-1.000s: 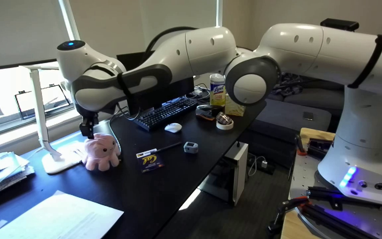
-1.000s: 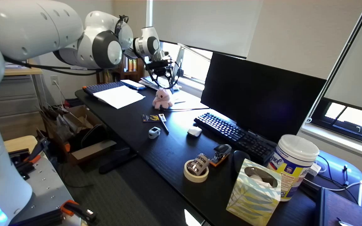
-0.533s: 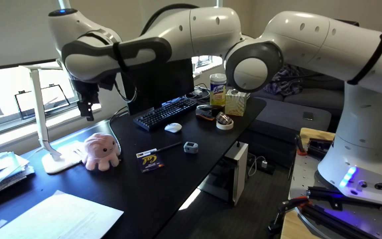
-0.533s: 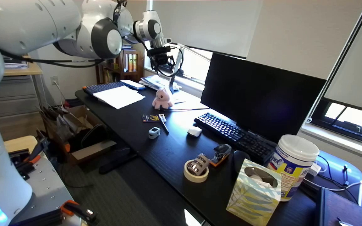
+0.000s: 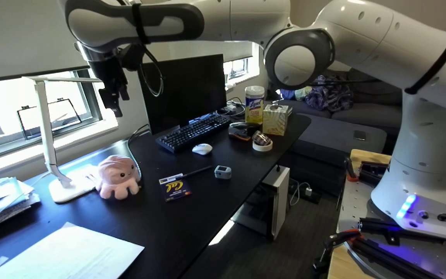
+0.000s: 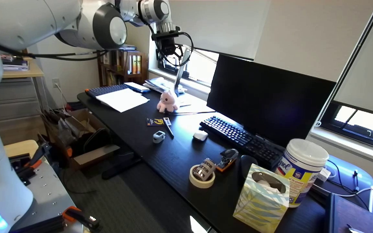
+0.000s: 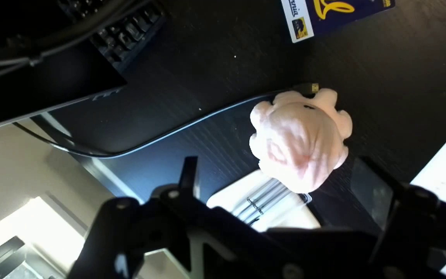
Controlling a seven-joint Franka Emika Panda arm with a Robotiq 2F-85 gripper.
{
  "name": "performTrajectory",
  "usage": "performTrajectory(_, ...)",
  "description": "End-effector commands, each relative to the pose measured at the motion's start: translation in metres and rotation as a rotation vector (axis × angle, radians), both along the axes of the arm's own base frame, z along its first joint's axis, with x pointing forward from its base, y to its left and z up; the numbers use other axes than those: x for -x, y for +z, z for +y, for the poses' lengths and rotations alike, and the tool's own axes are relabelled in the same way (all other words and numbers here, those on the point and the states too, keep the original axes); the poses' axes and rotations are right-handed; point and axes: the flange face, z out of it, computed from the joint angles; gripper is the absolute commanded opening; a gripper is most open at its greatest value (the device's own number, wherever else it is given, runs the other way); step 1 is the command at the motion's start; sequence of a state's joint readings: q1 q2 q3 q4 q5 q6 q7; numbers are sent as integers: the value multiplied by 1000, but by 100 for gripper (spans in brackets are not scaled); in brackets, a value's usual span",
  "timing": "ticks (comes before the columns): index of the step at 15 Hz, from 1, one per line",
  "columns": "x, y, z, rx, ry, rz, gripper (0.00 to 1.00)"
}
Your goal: Move the pink plushy to the left
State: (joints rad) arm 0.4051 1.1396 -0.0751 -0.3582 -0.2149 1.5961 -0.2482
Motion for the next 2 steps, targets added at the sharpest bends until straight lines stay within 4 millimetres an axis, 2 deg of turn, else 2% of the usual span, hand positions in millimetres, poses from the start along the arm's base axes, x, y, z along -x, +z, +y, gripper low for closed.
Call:
performTrajectory(1, 1, 10, 2, -10, 1, -14, 100)
performTrajectory(2, 3, 18, 4, -19, 2, -23, 100)
